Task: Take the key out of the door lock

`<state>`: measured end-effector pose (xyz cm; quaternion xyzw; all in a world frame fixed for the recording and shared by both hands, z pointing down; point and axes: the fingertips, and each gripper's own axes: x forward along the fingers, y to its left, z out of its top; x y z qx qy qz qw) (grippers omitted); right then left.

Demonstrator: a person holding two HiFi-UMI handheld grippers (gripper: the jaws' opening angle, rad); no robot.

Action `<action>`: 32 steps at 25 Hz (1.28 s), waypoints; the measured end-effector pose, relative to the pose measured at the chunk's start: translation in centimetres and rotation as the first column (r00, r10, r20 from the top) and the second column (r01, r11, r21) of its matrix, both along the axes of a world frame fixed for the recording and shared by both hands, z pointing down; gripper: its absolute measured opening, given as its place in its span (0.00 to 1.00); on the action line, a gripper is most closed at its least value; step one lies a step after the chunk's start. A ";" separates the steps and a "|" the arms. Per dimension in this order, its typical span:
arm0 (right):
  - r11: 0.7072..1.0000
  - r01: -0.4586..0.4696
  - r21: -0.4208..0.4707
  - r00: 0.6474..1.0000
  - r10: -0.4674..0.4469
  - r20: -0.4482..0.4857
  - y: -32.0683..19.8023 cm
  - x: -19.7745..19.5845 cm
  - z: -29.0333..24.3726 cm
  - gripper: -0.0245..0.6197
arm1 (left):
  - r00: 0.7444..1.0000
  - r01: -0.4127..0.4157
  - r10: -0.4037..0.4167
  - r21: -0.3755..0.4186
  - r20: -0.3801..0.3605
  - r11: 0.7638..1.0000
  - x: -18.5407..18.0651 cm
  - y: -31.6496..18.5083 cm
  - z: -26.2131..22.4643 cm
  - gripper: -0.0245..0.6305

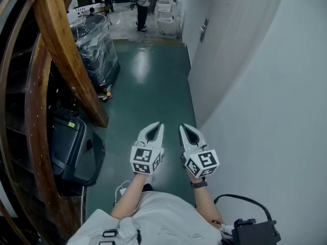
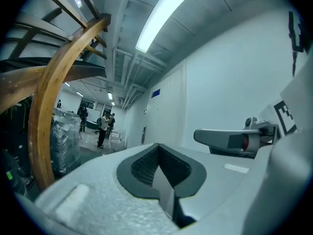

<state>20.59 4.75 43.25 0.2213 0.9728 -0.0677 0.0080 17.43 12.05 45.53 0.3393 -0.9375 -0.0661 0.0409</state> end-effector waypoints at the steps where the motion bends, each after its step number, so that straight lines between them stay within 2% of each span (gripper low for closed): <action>1: 1.000 0.005 -0.002 1.000 -0.005 -0.005 0.5 -2.5 -0.5 0.04 | 1.000 -0.006 0.006 0.011 0.021 1.000 -2.0 0.5 -1.1 0.03; 5: 0.999 0.030 0.019 0.999 -0.030 -0.013 3.6 -10.9 -0.4 0.04 | 0.992 -0.033 0.025 0.065 0.121 0.997 -9.1 3.5 -3.6 0.03; 9: 0.998 0.061 0.024 0.995 -0.059 -0.081 4.9 -16.3 2.1 0.04 | 0.984 -0.011 -0.003 0.079 0.177 0.997 -14.2 5.7 -3.1 0.04; 11: 0.995 0.084 -0.044 0.991 -0.089 -0.101 4.3 -18.9 2.6 0.04 | 0.984 0.044 -0.060 0.095 0.170 0.995 -16.8 6.3 -2.5 0.04; 14: 0.961 0.110 -0.252 0.984 -0.141 -0.108 2.6 -23.5 2.9 0.04 | 0.981 0.108 -0.121 0.090 0.151 0.990 -21.3 6.2 -1.5 0.04; 15: 0.958 0.107 -0.266 0.984 -0.140 -0.108 2.1 -25.3 3.4 0.04 | 0.981 0.121 -0.131 0.077 0.143 0.990 -22.9 6.0 -1.0 0.04; 19: 0.977 0.107 -0.183 0.987 -0.127 -0.102 -0.2 -33.1 4.2 0.04 | 0.985 0.150 -0.153 0.049 0.077 0.987 -30.4 4.0 0.7 0.04; 24: 0.991 0.089 -0.097 0.995 -0.092 -0.026 -5.4 -41.8 0.7 0.04 | 0.986 0.159 -0.161 0.045 0.033 0.986 -39.1 -0.9 -0.4 0.04; 27: 0.992 0.089 -0.091 0.995 -0.092 -0.034 -7.7 -45.0 0.4 0.04 | 0.986 0.160 -0.161 0.023 0.042 0.987 -41.8 -3.4 -1.0 0.04; 32: 0.989 0.076 -0.123 0.990 -0.090 -0.108 -8.5 -49.7 3.1 0.05 | 0.993 0.114 -0.113 -0.014 0.042 0.993 -45.5 -5.4 0.3 0.04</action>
